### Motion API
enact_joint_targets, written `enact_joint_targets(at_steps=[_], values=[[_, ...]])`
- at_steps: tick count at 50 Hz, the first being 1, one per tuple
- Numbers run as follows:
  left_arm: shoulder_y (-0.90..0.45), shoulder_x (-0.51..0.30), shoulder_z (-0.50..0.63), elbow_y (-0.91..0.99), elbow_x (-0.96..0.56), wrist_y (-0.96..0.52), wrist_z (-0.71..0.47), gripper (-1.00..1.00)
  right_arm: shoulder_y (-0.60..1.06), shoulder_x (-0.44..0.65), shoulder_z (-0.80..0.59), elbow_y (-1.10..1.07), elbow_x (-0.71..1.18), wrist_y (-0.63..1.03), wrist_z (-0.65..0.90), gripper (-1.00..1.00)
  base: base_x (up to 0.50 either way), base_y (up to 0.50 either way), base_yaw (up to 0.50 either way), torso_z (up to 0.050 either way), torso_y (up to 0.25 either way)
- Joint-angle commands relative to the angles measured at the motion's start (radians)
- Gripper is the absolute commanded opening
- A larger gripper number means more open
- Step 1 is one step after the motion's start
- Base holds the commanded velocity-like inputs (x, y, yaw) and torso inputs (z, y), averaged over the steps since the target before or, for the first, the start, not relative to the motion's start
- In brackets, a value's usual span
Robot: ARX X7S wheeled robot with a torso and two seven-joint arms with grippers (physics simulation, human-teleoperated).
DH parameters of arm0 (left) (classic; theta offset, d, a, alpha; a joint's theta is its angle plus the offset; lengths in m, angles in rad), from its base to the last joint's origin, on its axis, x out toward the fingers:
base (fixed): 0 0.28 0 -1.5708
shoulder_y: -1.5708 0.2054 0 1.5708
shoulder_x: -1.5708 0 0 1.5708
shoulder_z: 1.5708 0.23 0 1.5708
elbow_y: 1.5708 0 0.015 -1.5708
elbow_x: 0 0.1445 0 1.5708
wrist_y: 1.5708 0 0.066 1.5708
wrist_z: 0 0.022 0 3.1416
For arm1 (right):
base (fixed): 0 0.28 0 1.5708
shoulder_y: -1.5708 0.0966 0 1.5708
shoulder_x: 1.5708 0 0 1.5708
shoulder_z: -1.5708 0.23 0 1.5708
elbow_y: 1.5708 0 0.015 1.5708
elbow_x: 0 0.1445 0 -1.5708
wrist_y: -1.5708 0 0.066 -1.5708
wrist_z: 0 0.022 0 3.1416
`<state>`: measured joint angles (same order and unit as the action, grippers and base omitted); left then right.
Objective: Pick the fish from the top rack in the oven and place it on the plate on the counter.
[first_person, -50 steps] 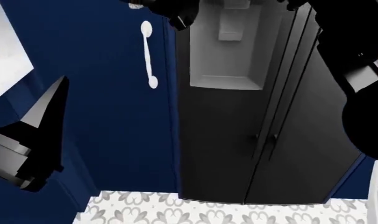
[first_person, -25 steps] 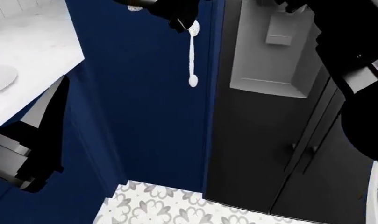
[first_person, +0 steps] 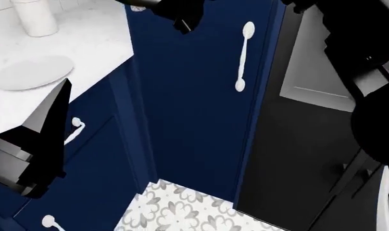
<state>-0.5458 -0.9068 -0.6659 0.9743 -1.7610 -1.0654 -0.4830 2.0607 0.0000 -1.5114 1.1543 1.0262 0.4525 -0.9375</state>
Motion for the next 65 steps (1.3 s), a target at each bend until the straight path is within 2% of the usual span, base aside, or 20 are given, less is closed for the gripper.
enact_joint_targets(at_steps=[1, 65], values=[[-0.001, 0.007, 0.003, 0.0, 0.012, -0.004, 0.009, 1.0, 0.003, 0.0, 0.01, 0.0, -0.011, -0.014, -0.001, -1.0, -0.01, 0.0, 0.5, 0.0, 0.0], [0.001, 0.007, 0.002, 0.006, 0.017, -0.005, 0.012, 1.0, 0.003, 0.0, 0.017, 0.012, -0.012, -0.018, 0.008, -1.0, -0.01, 0.0, 0.5, 0.0, 0.0]])
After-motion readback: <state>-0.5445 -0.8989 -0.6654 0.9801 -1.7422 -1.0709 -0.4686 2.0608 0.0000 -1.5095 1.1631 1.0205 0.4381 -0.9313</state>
